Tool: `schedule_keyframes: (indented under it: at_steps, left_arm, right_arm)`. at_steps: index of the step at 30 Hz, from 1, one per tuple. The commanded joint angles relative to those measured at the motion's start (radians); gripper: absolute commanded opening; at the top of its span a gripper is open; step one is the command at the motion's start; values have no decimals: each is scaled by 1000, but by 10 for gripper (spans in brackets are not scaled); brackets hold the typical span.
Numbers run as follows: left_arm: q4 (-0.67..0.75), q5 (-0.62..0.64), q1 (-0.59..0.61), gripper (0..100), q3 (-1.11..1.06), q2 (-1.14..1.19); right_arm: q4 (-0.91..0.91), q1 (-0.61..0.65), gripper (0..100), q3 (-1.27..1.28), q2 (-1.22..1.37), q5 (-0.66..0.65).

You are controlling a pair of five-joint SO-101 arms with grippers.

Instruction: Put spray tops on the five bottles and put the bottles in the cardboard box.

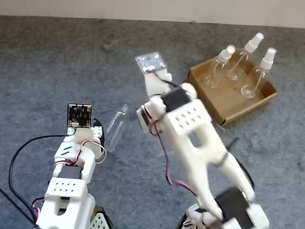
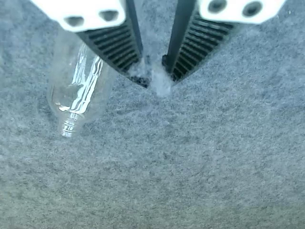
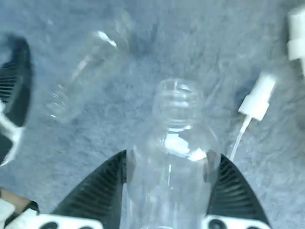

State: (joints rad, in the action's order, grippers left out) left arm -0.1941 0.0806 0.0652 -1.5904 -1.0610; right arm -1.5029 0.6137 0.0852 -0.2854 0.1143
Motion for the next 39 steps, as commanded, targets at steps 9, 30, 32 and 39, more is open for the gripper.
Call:
schedule_keyframes:
  at_steps: [9, 30, 32, 39]
  left_arm:
    - [17, -9, -51, 8, 67, -10]
    - [0, -8, -269, 8, 74, -10]
    - [-129, -8, -275, 8, 142, -4]
    - [-677, -8, -288, 8, 552, -1]
  right_arm:
    - [93, -289, 159, 285, -544, -149]
    - [713, -432, 159, 1230, -1089, -64]
    - [713, -455, 159, 1230, -1102, -60]
    - [714, -562, 159, 1237, -1181, -60]
